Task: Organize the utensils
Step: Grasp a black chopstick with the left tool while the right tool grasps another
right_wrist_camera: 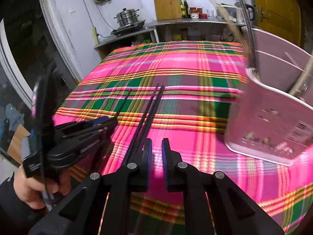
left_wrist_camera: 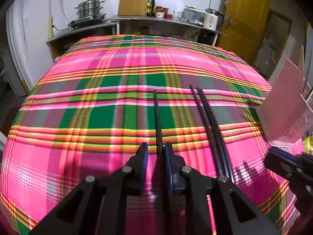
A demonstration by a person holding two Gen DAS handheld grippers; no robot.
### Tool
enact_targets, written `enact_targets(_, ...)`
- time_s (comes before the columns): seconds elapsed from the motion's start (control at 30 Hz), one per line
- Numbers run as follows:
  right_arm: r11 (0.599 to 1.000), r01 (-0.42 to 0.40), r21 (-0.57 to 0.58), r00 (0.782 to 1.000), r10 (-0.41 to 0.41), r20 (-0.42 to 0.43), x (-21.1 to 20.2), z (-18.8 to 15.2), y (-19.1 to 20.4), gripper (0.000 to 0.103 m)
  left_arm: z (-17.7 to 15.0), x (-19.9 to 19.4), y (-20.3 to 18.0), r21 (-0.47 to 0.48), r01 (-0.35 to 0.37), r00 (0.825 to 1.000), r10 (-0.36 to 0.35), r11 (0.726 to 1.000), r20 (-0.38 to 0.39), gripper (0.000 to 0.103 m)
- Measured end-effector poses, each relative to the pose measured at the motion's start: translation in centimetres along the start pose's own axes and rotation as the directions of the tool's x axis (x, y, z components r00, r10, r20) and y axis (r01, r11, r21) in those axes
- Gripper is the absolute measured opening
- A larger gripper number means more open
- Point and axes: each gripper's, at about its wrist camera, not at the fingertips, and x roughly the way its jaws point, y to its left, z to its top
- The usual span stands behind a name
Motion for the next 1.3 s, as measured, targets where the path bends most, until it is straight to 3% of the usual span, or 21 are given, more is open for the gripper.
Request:
enact_targets(0.37, 0.999, 0.016, 0.027, 0.998, -0.015, -0.069, 6.1, 2.4, 0.2, 0.01, -0.3, -0.1, 1.9, -0.051, 0.05, 0.999, -0.049, 0.997, 0.007, 0.02)
enact_targets(0.9, 0.997, 0.067, 0.041, 0.994, -0.063, -0.092, 6.5, 3.4, -0.6, 0.011, 1.2, 0.8, 2.5, -0.044, 0.089, 0.996, -0.09, 0.995, -0.015, 0.022)
enact_targets(1.23, 0.995, 0.097, 0.023, 0.99, -0.094, -0.108, 8.3, 5.3, -0.4, 0.01, 3.3, 2.3, 1.2, 0.058, 0.034, 0.999, -0.031, 0.998, -0.042, 0.022)
enact_targets(1.3, 0.995, 0.104, 0.013, 0.989, -0.102, -0.108, 8.5, 5.4, -0.3, 0.009, 3.5, 2.4, 1.1, 0.063, 0.024, 0.999, -0.022, 0.998, -0.042, 0.017)
